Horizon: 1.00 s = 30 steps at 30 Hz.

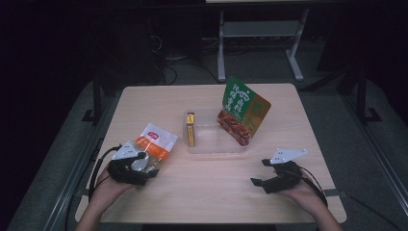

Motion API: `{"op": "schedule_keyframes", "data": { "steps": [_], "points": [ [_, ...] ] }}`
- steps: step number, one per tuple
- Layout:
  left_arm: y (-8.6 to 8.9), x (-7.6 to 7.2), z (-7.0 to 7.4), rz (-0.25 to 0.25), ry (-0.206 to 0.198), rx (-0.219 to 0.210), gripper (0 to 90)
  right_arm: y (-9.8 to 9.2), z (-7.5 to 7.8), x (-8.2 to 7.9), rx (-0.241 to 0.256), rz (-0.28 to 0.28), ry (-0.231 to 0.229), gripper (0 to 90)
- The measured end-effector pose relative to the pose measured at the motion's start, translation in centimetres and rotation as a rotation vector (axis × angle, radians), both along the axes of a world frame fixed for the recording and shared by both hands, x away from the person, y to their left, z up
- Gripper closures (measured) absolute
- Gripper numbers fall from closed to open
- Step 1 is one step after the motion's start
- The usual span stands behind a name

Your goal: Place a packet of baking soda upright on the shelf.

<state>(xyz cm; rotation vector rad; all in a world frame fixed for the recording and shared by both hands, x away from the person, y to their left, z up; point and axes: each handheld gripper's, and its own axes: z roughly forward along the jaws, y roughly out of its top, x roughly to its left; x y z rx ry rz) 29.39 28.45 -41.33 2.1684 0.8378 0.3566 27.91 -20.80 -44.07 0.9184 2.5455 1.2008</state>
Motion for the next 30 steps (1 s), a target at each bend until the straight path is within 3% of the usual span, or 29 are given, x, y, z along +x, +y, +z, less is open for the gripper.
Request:
{"op": "schedule_keyframes", "data": {
  "steps": [5,10,12,16,19,22,24,26,30],
  "points": [
    [2.4,1.3,0.0,0.092,-0.013,0.026,16.5,0.0,-0.1,0.2,0.002,0.0,0.0,16.8],
    [4.4,3.3,-0.6,0.177,0.003,0.009,16.5,0.1,-0.2,0.2,-0.01,-0.001,0.005,16.8],
    [5.0,4.3,-1.1,0.195,0.018,0.011,16.4,0.0,-0.2,0.2,-0.009,-0.001,0.006,16.8],
    [5.9,5.9,-2.5,0.243,0.09,0.007,16.5,0.0,-0.2,0.2,-0.007,-0.003,0.006,16.8],
    [5.9,6.6,-3.7,0.228,0.164,0.015,17.1,0.0,-0.3,0.2,-0.012,-0.002,0.011,16.8],
    [6.1,6.7,-4.0,0.198,0.194,-0.005,20.6,-0.1,-0.3,0.2,-0.013,-0.002,0.008,16.8],
    [6.1,6.7,-4.1,0.161,0.207,-0.033,30.3,-0.1,-0.2,0.2,-0.016,-0.001,0.006,16.8],
    [6.2,6.8,-4.4,0.148,0.226,-0.024,37.4,0.0,-0.2,0.2,-0.018,0.0,0.009,16.8],
    [6.1,6.9,-4.5,0.141,0.244,-0.055,46.3,0.1,-0.2,0.1,-0.028,0.006,0.002,16.9]
  ]
}}
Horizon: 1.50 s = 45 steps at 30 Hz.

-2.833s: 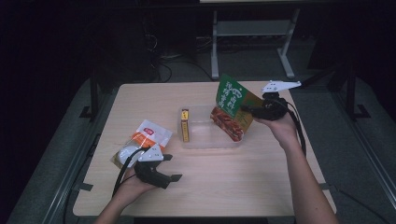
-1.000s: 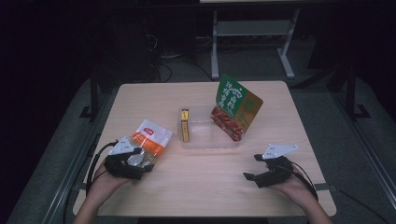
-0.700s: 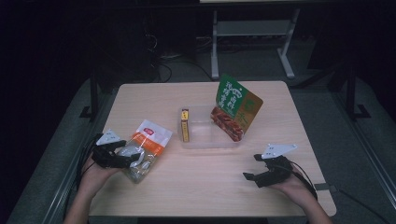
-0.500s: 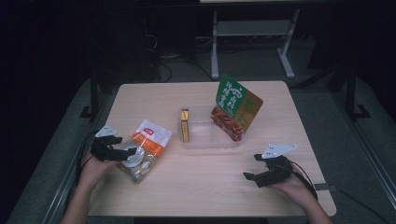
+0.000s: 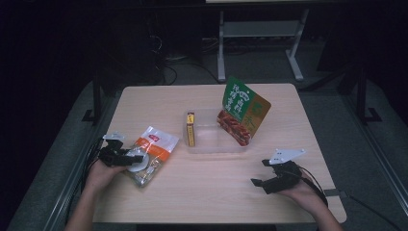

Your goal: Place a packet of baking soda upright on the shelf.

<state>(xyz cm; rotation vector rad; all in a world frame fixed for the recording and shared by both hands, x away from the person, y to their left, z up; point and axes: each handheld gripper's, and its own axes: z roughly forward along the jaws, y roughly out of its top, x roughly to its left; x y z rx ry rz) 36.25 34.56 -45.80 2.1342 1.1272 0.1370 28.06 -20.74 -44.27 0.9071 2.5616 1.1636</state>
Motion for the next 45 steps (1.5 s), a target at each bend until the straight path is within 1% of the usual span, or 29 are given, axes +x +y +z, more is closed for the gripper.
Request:
{"op": "schedule_keyframes", "data": {
  "steps": [1,2,3,5,6,7,8,10,11,13,14,17,18,19,20,23,25,27,31,32,34,37,39,42,43,45],
  "points": [
    [0.0,0.0,0.0,0.003,0.007,-0.012,51.1,0.0,0.0,0.0,0.001,0.001,-0.002,16.9],
    [0.1,0.0,0.0,-0.006,0.019,-0.023,55.2,0.0,0.0,0.0,0.0,0.001,-0.002,17.0],
    [0.1,0.0,0.0,-0.015,0.022,-0.03,61.2,0.0,0.0,0.0,0.0,0.0,-0.003,17.0],
    [0.3,-0.1,0.1,-0.03,0.014,-0.034,71.5,-0.1,0.0,0.0,0.0,0.0,0.002,17.1],
    [0.3,-0.2,0.1,-0.021,0.007,-0.041,76.1,-0.1,0.0,0.0,0.0,-0.002,0.007,17.2],
    [0.4,-0.4,0.1,-0.024,0.002,-0.052,81.2,-0.1,0.0,0.0,0.0,0.0,0.008,17.6],
    [0.5,-0.4,0.2,-0.031,-0.001,-0.053,82.8,-0.1,0.0,0.1,0.003,0.002,0.013,19.0],
    [0.5,-0.7,0.3,-0.028,-0.012,-0.077,86.1,-0.1,0.0,0.1,0.009,0.007,0.021,20.6],
    [0.6,-0.8,0.5,-0.036,-0.026,-0.074,86.8,-0.1,0.0,0.1,0.01,0.011,0.021,20.9],
    [0.5,-1.2,1.0,-0.028,-0.044,-0.094,87.3,0.0,-0.1,0.2,0.012,0.02,0.028,20.9],
    [0.5,-1.4,1.4,-0.025,-0.058,-0.107,87.4,0.1,-0.1,0.3,0.011,0.023,0.031,20.9],
    [0.5,-2.3,2.5,-0.02,-0.102,-0.109,87.7,0.1,-0.2,0.3,0.013,0.026,0.034,21.2],
    [0.5,-2.7,2.9,-0.016,-0.122,-0.122,87.8,0.1,-0.2,0.2,0.015,0.029,0.033,21.5],
    [0.6,-2.8,3.1,-0.02,-0.134,-0.126,87.8,0.1,-0.1,0.2,0.02,0.03,0.033,21.6],
    [0.6,-3.1,3.5,-0.015,-0.149,-0.138,87.8,0.1,0.0,0.2,0.024,0.026,0.035,21.6],
    [0.7,-3.9,4.6,-0.014,-0.193,-0.146,88.0,0.0,0.2,0.2,0.033,0.021,0.032,21.7],
    [0.7,-4.4,5.2,-0.012,-0.216,-0.163,88.0,0.0,0.1,0.2,0.042,0.022,0.034,21.7],
    [0.8,-4.8,5.8,-0.017,-0.23,-0.165,88.1,0.1,0.1,0.2,0.046,0.021,0.039,21.8],
    [0.6,-5.4,6.8,-0.021,-0.265,-0.172,88.3,0.3,0.1,0.2,0.05,0.035,0.03,22.0],
    [0.6,-5.5,7.0,-0.025,-0.275,-0.175,88.3,0.4,0.1,0.1,0.053,0.036,0.034,22.2],
    [0.4,-5.7,7.4,-0.031,-0.283,-0.19,88.4,0.4,0.2,0.1,0.055,0.036,0.037,22.3],
    [0.0,-6.0,8.0,-0.05,-0.297,-0.203,88.4,0.5,0.3,0.2,0.07,0.031,0.027,22.4],
    [-0.2,-6.3,8.4,-0.065,-0.305,-0.22,88.4,0.5,0.4,0.3,0.083,0.028,0.028,22.7],
    [-0.7,-6.7,9.1,-0.096,-0.317,-0.24,88.4,0.8,0.5,0.4,0.105,0.037,0.022,22.9],
    [-1.0,-6.8,9.3,-0.105,-0.319,-0.246,88.4,0.9,0.6,0.4,0.109,0.039,0.031,22.9],
    [-1.5,-7.0,9.7,-0.124,-0.326,-0.262,88.4,1.3,0.7,0.5,0.119,0.052,0.027,23.1]
  ]
}}
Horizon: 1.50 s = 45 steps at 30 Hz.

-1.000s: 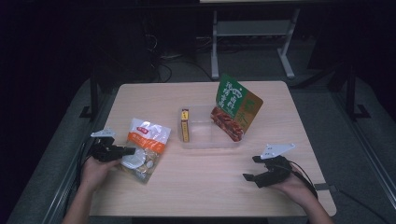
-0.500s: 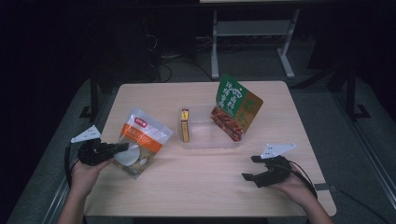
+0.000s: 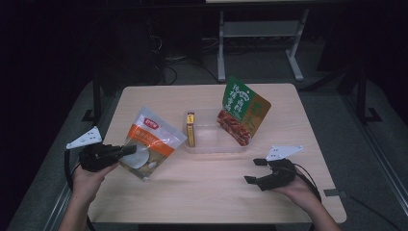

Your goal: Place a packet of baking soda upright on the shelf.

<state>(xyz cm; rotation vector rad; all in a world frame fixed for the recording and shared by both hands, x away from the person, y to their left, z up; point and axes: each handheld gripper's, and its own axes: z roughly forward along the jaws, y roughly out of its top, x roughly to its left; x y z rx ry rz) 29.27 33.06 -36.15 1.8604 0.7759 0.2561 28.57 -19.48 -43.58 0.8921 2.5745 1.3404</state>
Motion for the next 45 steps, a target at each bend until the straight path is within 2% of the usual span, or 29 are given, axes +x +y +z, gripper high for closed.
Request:
{"op": "schedule_keyframes", "data": {
  "steps": [7,11,13,16,22,29,33,40,43,45],
  "points": [
    [-2.8,-0.3,0.6,-0.074,-0.014,-0.025,88.4,1.8,0.5,0.7,0.044,0.043,-0.018,24.3],
    [-4.8,-0.1,0.7,-0.116,-0.013,-0.029,88.3,3.0,1.0,1.0,0.095,0.076,-0.027,25.4],
    [-5.6,0.1,0.8,-0.129,-0.013,-0.032,88.4,3.7,1.1,1.0,0.108,0.095,-0.033,26.7],
    [-7.0,0.3,0.8,-0.145,-0.02,-0.042,88.3,4.3,1.5,0.9,0.132,0.111,-0.069,29.4],
    [-9.6,0.6,0.5,-0.184,-0.012,-0.065,88.4,5.8,2.8,1.1,0.184,0.142,-0.108,33.1],
    [-11.8,0.8,0.1,-0.221,-0.001,-0.063,88.3,7.2,3.7,1.9,0.251,0.16,-0.123,38.9],
    [-12.3,0.7,-0.3,-0.229,0.001,-0.065,88.3,7.4,3.7,1.9,0.276,0.175,-0.134,44.5],
    [-13.0,0.7,-1.0,-0.234,0.017,-0.082,88.4,7.2,3.8,1.9,0.305,0.193,-0.095,61.8],
    [-13.3,0.6,-1.1,-0.24,0.019,-0.095,88.3,7.1,3.9,1.8,0.306,0.202,-0.087,73.9],
    [-13.4,0.6,-1.2,-0.245,0.021,-0.101,88.3,6.9,4.0,1.9,0.328,0.201,-0.089,80.7]
  ]
}}
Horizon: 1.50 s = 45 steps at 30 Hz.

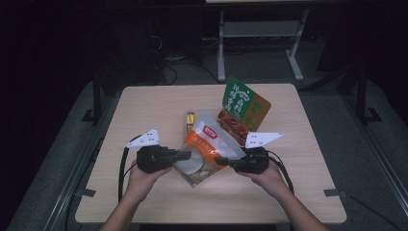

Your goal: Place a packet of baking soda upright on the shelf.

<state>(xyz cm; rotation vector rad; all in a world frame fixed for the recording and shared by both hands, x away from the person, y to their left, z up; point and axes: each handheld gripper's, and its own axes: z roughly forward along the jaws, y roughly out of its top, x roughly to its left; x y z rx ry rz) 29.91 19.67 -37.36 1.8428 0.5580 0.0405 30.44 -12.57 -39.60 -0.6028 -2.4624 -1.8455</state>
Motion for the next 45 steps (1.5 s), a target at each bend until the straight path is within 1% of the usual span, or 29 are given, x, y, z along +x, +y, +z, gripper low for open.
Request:
{"op": "schedule_keyframes", "data": {
  "steps": [2,5,12,14,16,18,21,22,23,24,26,29,32,35,36,37,40,42,45],
  "points": [
    [-0.1,0.0,-0.2,-0.003,0.003,-0.005,88.3,-0.2,0.1,0.0,0.01,0.003,0.009,84.6],
    [-0.3,0.1,-0.4,-0.007,0.002,0.003,88.2,-0.3,0.2,0.0,0.007,0.009,0.011,88.3],
    [-1.0,0.2,-1.2,-0.022,0.002,0.061,87.5,-0.9,0.5,0.1,0.017,0.039,0.025,90.0],
    [-1.2,0.3,-1.5,-0.023,-0.001,0.081,85.2,-1.0,0.8,0.0,0.007,0.043,0.016,90.0],
    [-1.2,0.4,-1.8,-0.02,-0.001,0.087,82.0,-1.1,0.9,0.0,0.018,0.052,0.018,90.0],
    [-1.1,0.5,-1.9,-0.011,0.005,0.087,76.9,-1.2,1.1,-0.1,0.027,0.065,0.029,90.0],
    [-0.8,0.6,-1.8,0.005,0.004,0.094,65.7,-1.2,1.2,-0.2,0.025,0.076,0.027,90.0],
    [-0.7,0.6,-1.8,0.021,0.004,0.101,61.9,-1.2,1.2,-0.2,0.021,0.081,0.03,90.0],
    [-0.6,0.6,-1.7,0.021,-0.003,0.105,55.7,-1.2,1.2,-0.3,0.019,0.08,0.027,90.0],
    [-0.5,0.5,-1.7,0.02,-0.005,0.107,54.0,-1.2,1.2,-0.3,0.018,0.081,0.026,90.0],
    [-0.1,0.3,-1.6,0.018,-0.028,0.124,49.1,-1.4,1.4,-0.4,0.017,0.082,0.024,90.0],
    [0.4,-0.2,-1.5,0.027,-0.048,0.152,38.2,-1.8,1.6,-0.5,0.024,0.075,0.026,90.0],
    [1.0,-0.6,-1.8,0.034,-0.044,0.182,32.6,-2.1,1.8,-0.7,0.031,0.07,0.022,90.0],
    [1.6,-0.8,-2.1,0.042,-0.035,0.204,28.2,-2.5,2.0,-0.8,0.022,0.062,0.022,90.0],
    [1.8,-0.9,-2.2,0.041,-0.033,0.211,27.5,-2.6,2.0,-0.9,0.02,0.057,0.023,90.0],
    [2.0,-1.0,-2.4,0.041,-0.031,0.216,27.2,-2.8,2.0,-0.8,0.02,0.053,0.015,90.0],
    [2.5,-1.4,-2.8,0.043,-0.017,0.231,25.6,-3.4,2.2,-0.9,0.023,0.038,0.021,90.0],
    [2.8,-1.7,-3.2,0.043,-0.011,0.244,23.7,-3.9,2.5,-0.9,0.025,0.015,0.027,90.0],
    [3.2,-2.1,-3.7,0.043,-0.001,0.265,20.2,-4.5,2.9,-0.8,0.024,-0.008,0.021,90.0]
  ]
}}
